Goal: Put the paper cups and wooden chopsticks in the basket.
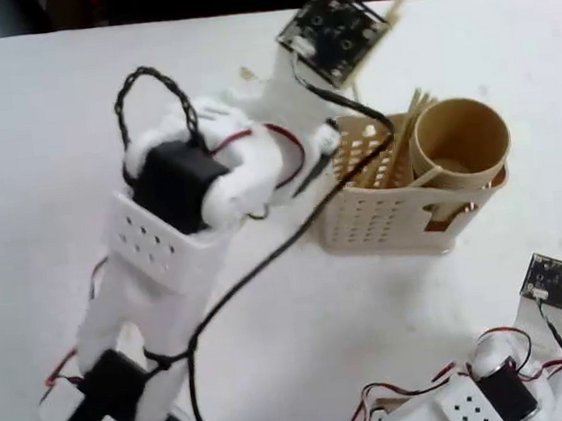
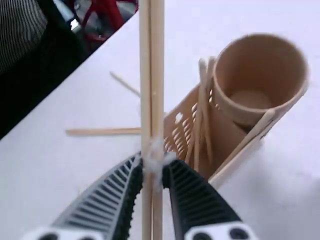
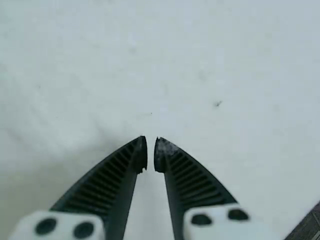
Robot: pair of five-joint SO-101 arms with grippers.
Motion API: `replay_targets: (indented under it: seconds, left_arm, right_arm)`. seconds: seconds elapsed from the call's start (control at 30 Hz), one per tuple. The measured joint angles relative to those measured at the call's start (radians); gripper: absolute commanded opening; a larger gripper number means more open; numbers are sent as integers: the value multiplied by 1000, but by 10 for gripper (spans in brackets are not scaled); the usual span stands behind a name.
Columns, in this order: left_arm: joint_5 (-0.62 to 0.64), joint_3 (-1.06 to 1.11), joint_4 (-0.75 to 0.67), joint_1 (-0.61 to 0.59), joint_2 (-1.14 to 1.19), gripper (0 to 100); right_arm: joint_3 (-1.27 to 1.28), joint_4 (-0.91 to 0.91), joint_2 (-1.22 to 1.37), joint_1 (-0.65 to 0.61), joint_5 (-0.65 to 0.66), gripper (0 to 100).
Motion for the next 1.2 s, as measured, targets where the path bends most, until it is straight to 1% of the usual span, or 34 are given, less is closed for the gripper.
replay_targets:
  seconds: [0.23, 0.43, 0.53, 0.77, 0.87, 1.2]
  left_arm:
    - [2, 0, -259, 103, -2, 23]
    - [2, 12, -450, 127, -2, 23]
    - [2, 81, -559, 127, -2, 22]
    - [2, 324, -856, 127, -2, 22]
    - [2, 400, -919, 127, 0, 22]
    - [2, 531, -1000, 115, 0, 22]
  right_arm:
    - [0, 0, 0, 0, 0, 38]
    - [0, 0, 0, 0, 0, 38]
    - [0, 0, 0, 0, 0, 38]
    - [0, 0, 0, 0, 0, 38]
    - [0, 0, 0, 0, 0, 38]
    - [0, 0, 0, 0, 0, 38]
